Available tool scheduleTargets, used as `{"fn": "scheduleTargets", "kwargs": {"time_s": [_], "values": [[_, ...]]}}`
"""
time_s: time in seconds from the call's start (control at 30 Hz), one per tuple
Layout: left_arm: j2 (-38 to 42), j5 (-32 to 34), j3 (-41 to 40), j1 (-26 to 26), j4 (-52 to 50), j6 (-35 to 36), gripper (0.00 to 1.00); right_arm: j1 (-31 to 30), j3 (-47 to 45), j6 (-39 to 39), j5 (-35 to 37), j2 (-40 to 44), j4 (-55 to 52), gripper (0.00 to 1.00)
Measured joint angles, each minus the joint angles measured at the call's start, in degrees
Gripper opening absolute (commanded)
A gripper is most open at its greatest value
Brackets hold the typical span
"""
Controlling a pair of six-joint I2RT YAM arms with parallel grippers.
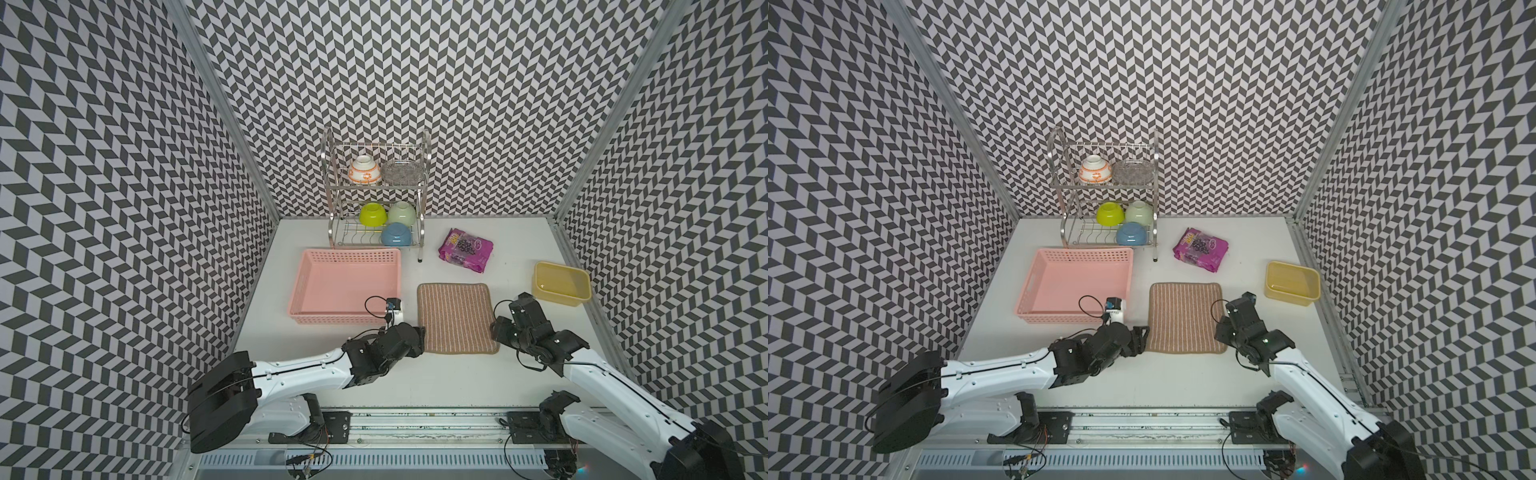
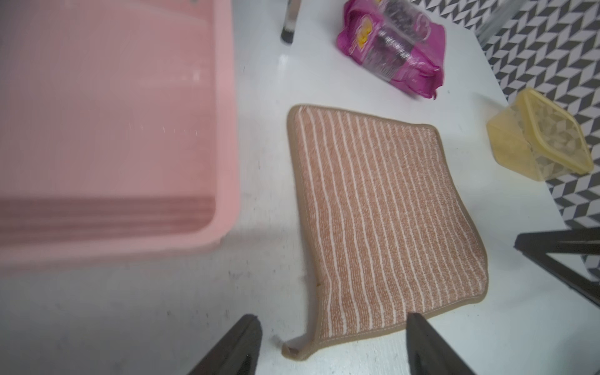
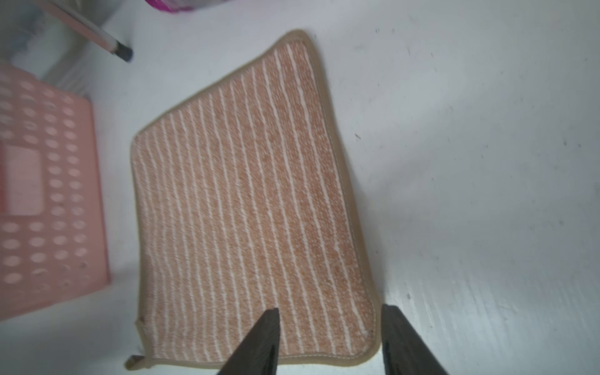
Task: Fold the square dishcloth
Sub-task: Flatten out the cleaning item at the center of the board, then move the bin to the center of the board.
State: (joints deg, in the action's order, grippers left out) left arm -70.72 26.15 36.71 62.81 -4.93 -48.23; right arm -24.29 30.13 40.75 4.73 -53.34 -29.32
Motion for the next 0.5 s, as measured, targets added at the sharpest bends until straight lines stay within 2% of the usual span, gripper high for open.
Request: {"fn": "scheduleTargets", "kwargs": {"time_s": [0.03,0.1,0.27,0.5], "values": [[-0.2,0.2,1.9,-0.3,-0.1,1.4,0.97,0.0,1.1,-0.2,0.4,-0.2,0.3,0.6],[-1.1,0.4,6.1,-1.2,-0.2,4.3,1.0,0.0,3.6,-0.7,1.6,-1.4,1.6,0.61],[-7.5,-1.0,15.8,-6.2,0.8,11.5,1.0,0.3,10.7,-3.8,6.3,-7.3,3.1,0.65],[-20.2,-7.8,25.0,-14.6,0.3,18.9,0.95,3.3,17.6,-8.9,8.5,-17.9,6.3,0.64]]}}
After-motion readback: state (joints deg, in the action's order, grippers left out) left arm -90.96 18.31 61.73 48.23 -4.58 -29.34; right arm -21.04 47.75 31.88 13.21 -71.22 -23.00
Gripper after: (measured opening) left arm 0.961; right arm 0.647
